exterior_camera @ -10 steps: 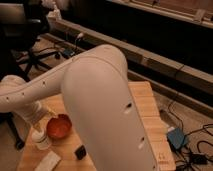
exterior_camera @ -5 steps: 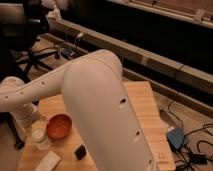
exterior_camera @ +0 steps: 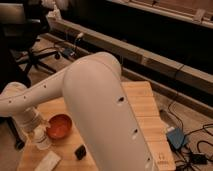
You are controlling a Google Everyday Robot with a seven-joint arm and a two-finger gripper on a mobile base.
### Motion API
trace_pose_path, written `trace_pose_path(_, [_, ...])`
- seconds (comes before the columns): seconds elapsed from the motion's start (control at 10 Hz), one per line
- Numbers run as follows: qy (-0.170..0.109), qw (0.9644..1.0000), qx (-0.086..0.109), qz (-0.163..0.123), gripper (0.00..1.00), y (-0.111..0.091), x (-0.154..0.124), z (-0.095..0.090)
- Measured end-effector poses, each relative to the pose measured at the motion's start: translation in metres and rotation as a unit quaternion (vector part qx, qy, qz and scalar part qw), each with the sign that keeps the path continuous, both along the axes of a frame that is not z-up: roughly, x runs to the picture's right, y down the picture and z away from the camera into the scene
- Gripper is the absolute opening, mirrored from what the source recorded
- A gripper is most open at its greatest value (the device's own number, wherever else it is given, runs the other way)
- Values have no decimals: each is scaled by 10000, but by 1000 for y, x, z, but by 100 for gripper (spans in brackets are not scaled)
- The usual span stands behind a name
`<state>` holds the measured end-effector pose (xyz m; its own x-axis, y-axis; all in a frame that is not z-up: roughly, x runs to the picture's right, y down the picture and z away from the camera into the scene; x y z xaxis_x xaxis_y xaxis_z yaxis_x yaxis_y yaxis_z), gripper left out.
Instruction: Place the ceramic cup over the eraser
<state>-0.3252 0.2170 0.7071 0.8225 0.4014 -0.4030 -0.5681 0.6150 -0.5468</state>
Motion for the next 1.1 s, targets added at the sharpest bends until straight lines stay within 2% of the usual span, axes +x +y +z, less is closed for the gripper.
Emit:
trace_pose_path(0.3, [-243, 9995, -188, -121, 65, 14, -6, -5])
trace_pose_path(0.5, [-331, 9991, -199, -171, 65, 16, -8, -5])
trace_pose_path(1.1, [-590, 9977, 101, -333, 65, 15, -18, 7])
